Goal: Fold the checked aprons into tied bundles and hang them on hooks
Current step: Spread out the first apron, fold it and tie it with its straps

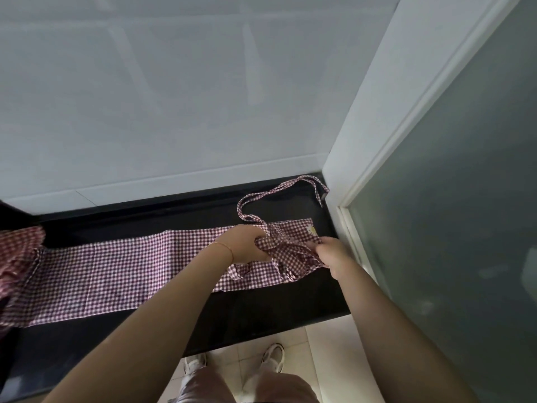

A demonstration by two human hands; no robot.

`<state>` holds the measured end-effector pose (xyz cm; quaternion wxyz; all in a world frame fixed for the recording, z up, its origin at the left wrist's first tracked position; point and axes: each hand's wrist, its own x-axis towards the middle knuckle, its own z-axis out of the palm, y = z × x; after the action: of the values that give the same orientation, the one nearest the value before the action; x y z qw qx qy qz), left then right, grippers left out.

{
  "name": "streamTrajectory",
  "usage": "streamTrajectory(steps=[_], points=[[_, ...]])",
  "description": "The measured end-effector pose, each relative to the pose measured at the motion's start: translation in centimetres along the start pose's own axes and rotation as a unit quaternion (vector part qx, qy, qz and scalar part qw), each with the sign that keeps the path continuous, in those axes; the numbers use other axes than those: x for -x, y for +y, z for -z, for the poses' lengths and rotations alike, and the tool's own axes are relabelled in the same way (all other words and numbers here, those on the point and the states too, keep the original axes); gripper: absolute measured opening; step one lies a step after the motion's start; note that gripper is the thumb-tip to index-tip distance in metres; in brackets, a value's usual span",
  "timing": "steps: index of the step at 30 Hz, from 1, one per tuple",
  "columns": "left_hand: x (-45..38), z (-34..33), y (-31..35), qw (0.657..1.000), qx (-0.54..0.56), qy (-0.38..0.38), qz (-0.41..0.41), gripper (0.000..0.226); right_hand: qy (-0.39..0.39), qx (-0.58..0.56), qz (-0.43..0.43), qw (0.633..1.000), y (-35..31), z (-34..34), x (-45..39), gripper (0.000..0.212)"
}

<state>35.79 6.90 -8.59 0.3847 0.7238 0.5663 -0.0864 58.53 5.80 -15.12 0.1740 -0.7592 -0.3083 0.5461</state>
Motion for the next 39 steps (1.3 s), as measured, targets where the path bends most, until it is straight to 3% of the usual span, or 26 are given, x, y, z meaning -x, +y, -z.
streamTrajectory(steps=[3, 6, 8, 10, 13, 18, 20, 22, 26, 31, 35, 39], points=[[0.4, -0.3, -1.3, 0.992, -0.113, -0.012, 0.047, 0.028, 0.025, 0.011, 0.04, 0.999, 0.9, 0.5, -0.2, 0.026], [0.5, -1.4, -2.6, 0.984, -0.159, -0.007, 0.084, 0.029, 0.068, 0.11, 0.08, 0.988, 1.6, 0.3, 0.0, 0.025], [0.5, -2.0, -2.9, 0.983, -0.16, 0.002, 0.093, 0.03, 0.167, 0.219, 0.148, 0.95, 1.3, -0.5, 0.6, 0.024], [0.4, -2.4, -3.0, 0.983, -0.16, 0.012, 0.093, 0.031, 0.248, 0.284, 0.263, 0.888, 1.0, -1.8, 1.3, 0.028], [0.6, -2.4, -3.0, 0.985, -0.145, 0.032, 0.083, 0.028, 0.209, 0.294, 0.376, 0.853, 0.4, -4.1, 1.4, 0.039], [1.6, -1.9, -2.9, 0.992, -0.068, 0.103, 0.015, 0.016, 0.091, 0.306, 0.341, 0.884, 1.3, -5.8, 0.0, 0.064], [1.7, -1.7, -3.3, 0.991, -0.086, 0.102, 0.001, 0.018, 0.071, 0.326, 0.33, 0.883, 2.6, -5.7, -0.5, 0.076], [1.5, -1.9, -4.3, 0.985, -0.143, 0.088, 0.025, 0.021, 0.077, 0.362, 0.336, 0.866, 3.8, -5.6, -1.0, 0.086], [0.7, -3.7, -7.3, 0.968, -0.232, 0.033, 0.092, 0.037, 0.087, 0.435, 0.349, 0.825, 4.8, -5.3, -1.9, 0.083], [1.0, -6.1, -8.2, 0.964, -0.218, 0.137, 0.062, 0.051, 0.099, 0.485, 0.354, 0.793, 4.7, -4.2, -2.8, 0.076], [1.2, -7.5, -8.6, 0.977, -0.147, 0.144, 0.045, 0.073, 0.192, 0.462, 0.333, 0.799, 2.7, -6.6, -1.3, 0.06], [1.0, -8.8, -10.2, 0.977, -0.118, 0.16, 0.077, 0.103, 0.221, 0.44, 0.292, 0.82, 3.9, -8.9, -1.1, 0.072]])
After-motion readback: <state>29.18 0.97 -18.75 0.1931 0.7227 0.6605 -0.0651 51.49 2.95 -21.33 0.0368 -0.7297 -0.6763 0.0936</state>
